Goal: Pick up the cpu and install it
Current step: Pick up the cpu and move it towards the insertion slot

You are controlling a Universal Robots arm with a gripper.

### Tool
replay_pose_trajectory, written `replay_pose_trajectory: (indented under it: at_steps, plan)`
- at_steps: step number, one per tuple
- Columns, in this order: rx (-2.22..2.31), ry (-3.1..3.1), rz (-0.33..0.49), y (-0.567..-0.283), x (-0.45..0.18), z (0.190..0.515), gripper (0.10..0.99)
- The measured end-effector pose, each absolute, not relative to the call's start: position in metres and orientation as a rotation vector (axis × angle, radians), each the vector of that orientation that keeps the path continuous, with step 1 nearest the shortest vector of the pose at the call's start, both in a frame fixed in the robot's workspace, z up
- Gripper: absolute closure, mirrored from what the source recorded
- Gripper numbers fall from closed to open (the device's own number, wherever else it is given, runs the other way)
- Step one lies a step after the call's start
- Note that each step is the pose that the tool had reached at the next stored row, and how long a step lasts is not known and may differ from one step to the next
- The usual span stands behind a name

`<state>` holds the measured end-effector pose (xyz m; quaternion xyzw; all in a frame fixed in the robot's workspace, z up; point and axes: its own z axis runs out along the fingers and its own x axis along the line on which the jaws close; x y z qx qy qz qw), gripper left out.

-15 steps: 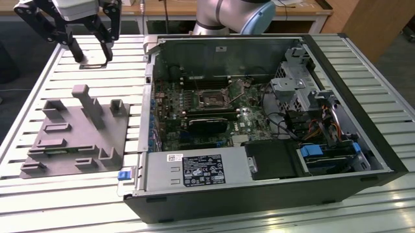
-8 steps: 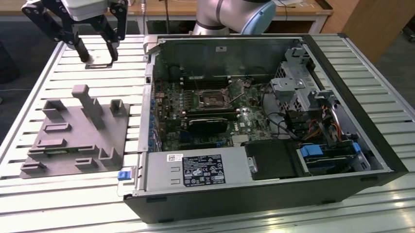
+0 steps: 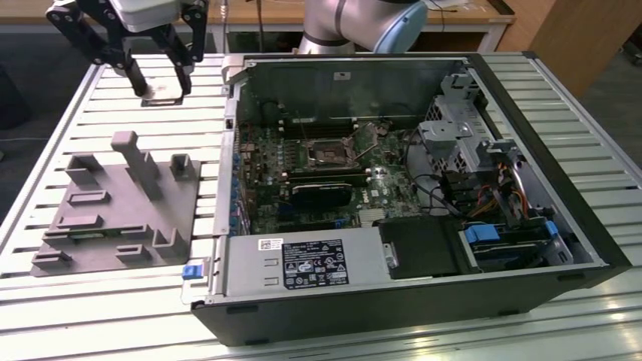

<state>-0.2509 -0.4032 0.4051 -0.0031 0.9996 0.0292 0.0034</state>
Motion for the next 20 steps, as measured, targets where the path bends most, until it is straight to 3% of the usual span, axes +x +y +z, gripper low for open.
replay_pose_trajectory:
  at_steps: [20]
  plan:
    - [-0.012, 3.133, 0.091, -0.398, -0.174, 0.403, 0.549]
